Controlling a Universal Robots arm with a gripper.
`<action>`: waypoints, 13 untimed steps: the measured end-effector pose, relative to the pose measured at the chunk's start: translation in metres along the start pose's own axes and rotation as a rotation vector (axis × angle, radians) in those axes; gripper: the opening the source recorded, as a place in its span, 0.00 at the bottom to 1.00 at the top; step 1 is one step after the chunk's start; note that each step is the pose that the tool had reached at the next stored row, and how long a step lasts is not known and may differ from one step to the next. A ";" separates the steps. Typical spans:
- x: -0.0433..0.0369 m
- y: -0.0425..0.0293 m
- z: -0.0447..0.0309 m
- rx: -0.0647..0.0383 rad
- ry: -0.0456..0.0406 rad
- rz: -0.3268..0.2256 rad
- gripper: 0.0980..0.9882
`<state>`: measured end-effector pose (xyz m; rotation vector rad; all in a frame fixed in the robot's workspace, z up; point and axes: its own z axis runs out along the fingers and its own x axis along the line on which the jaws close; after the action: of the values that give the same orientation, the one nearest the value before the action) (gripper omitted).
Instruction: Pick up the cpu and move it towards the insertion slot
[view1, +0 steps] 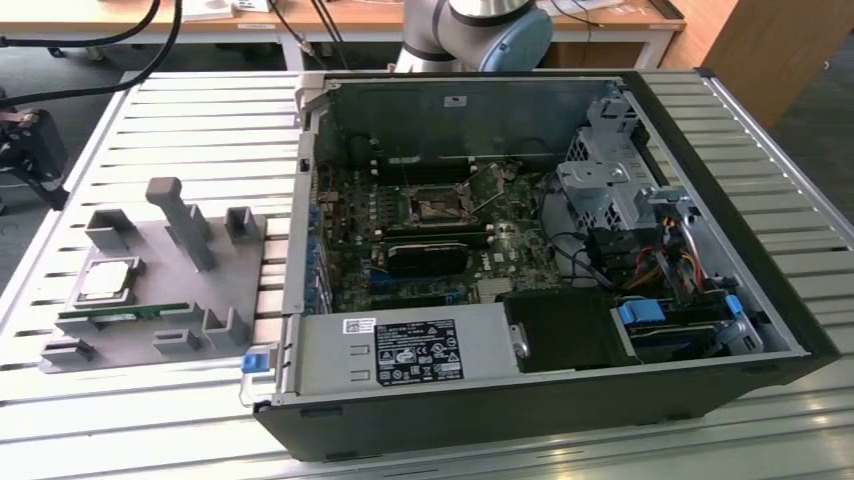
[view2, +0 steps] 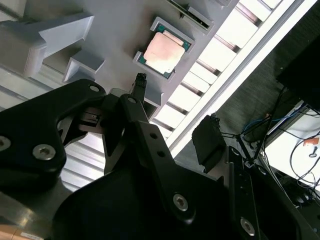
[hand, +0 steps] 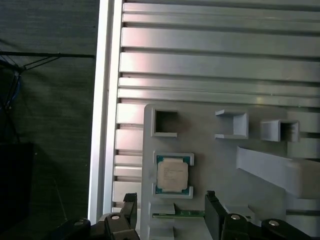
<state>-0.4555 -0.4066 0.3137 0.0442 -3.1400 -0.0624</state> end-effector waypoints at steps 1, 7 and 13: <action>0.0000 0.0000 0.0003 0.000 0.0001 0.000 0.62; 0.0000 -0.0002 0.0033 0.000 0.0000 0.000 0.62; 0.0000 -0.0002 0.0053 0.000 0.0000 0.000 0.62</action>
<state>-0.4555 -0.4066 0.3084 0.0442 -3.1400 -0.0623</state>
